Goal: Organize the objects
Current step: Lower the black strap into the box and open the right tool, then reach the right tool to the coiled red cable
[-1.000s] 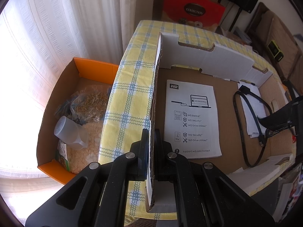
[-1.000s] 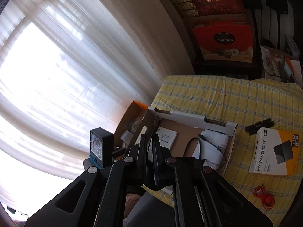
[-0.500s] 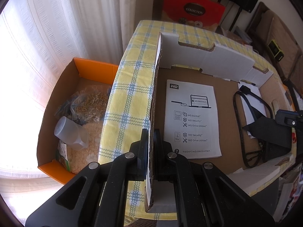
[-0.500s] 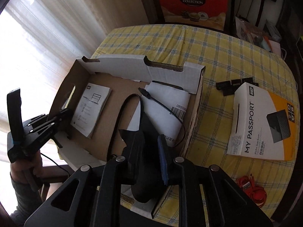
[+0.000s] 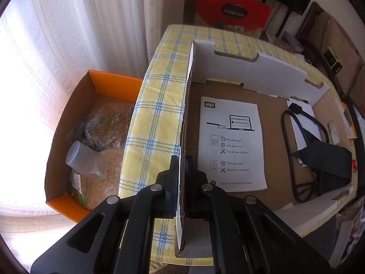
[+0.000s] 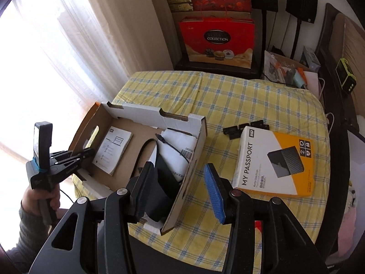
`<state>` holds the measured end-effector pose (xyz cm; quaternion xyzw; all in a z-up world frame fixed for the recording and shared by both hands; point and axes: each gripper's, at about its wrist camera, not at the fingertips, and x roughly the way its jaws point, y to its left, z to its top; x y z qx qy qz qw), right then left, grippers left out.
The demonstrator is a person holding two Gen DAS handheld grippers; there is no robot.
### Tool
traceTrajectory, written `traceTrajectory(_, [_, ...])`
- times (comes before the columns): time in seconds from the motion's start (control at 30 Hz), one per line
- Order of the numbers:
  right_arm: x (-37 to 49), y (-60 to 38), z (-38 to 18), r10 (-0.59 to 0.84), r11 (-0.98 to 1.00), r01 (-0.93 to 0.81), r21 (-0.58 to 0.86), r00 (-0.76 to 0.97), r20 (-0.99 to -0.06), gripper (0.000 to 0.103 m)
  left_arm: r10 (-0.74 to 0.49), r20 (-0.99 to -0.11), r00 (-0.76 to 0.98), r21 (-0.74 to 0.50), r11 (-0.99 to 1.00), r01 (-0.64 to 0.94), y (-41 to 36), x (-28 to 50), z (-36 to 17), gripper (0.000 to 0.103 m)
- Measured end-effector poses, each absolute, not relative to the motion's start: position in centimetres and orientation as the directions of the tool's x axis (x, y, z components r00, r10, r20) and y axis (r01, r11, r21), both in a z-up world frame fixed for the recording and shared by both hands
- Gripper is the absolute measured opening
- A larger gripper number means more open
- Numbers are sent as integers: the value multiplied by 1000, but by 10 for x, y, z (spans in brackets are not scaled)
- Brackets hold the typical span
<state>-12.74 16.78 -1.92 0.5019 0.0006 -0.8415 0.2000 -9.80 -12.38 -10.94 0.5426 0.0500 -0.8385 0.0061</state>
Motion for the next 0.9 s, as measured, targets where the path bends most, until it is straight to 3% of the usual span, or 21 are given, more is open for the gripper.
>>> traceTrajectory(0.37, [-105,243,-41,-268,-960,188,206,-423,-866,50,45,-912,-408,-81,-994,72,-126,-100,-110,4])
traceTrajectory(0.67, [-94,274,-72,-68,-994,112,18,-455,-888,54,40,-913,-407,-77,-994,74,-125,-101,-110,4])
traceTrajectory(0.9, [-92,283,-95,-84,-988,152,18,-443,-892,57,39,-913,-406,-75,-994,73,-125,-102,-110,4])
